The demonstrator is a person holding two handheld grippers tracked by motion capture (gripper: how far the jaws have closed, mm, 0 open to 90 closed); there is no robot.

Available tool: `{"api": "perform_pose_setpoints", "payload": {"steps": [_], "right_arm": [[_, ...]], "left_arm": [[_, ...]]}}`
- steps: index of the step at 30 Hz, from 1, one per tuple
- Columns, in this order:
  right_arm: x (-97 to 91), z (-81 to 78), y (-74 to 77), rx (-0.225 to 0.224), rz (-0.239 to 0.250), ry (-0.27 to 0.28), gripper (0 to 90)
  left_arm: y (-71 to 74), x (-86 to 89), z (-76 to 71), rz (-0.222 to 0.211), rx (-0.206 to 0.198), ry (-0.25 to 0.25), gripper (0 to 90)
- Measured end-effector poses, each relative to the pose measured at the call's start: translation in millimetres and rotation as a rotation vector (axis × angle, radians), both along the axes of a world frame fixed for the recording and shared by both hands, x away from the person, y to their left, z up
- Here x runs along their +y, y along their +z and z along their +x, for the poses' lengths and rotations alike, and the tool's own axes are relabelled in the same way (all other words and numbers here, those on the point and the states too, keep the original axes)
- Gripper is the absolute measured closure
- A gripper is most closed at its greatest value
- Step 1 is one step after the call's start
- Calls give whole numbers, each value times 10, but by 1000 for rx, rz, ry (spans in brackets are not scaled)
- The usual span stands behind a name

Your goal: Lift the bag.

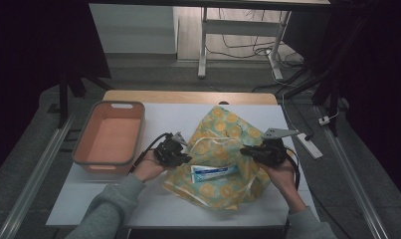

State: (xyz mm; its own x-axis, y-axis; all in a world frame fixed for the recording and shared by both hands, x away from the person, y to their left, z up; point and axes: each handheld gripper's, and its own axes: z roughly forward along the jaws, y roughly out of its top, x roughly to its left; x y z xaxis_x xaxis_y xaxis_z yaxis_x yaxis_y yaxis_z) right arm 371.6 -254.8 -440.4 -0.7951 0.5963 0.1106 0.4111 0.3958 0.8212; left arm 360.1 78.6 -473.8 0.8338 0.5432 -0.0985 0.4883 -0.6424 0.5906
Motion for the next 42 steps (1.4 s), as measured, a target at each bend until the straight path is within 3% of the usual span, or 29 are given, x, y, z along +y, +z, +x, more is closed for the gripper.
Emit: {"api": "perform_pose_setpoints", "payload": {"steps": [2,5,8,10,12,14,16,18,24,26,30,34,37,42], "right_arm": [[36,-34,17,-6,-19,-24,573],[90,-199,112,-57,-34,-60,422],[87,-460,236,-91,-30,-64,385],[82,-636,285,-78,-27,-45,385],[108,-802,276,-54,-53,-21,381],[159,-938,193,-20,-93,4,371],[205,-1029,78,-4,-156,-8,344],[224,-1058,-35,5,-214,-41,338],[218,-1087,-386,128,-297,-69,310],[248,-1107,-502,144,-347,-58,339],[297,-1138,-669,177,-423,-30,479],[311,-1152,-645,146,-453,1,796],[329,-1169,-595,97,-504,24,879],[222,-1176,-359,19,-416,12,888]], "left_arm": [[13,3,-15,-3,-3,-5,883],[48,54,-18,-31,-3,-5,883],[61,109,-11,-51,-2,9,884],[69,137,-11,-58,-2,10,884],[80,155,-15,-64,-1,4,884],[88,163,-19,-68,-2,0,884],[88,166,-21,-68,-4,-1,883],[85,168,-19,-64,-2,-2,884],[85,178,-22,-61,5,-6,884],[80,173,-22,-58,8,-4,883],[92,179,-38,-53,3,-7,883],[113,214,-47,-71,3,-3,884],[140,261,-61,-88,3,3,885],[245,375,-142,-149,-1,-3,886]]}}
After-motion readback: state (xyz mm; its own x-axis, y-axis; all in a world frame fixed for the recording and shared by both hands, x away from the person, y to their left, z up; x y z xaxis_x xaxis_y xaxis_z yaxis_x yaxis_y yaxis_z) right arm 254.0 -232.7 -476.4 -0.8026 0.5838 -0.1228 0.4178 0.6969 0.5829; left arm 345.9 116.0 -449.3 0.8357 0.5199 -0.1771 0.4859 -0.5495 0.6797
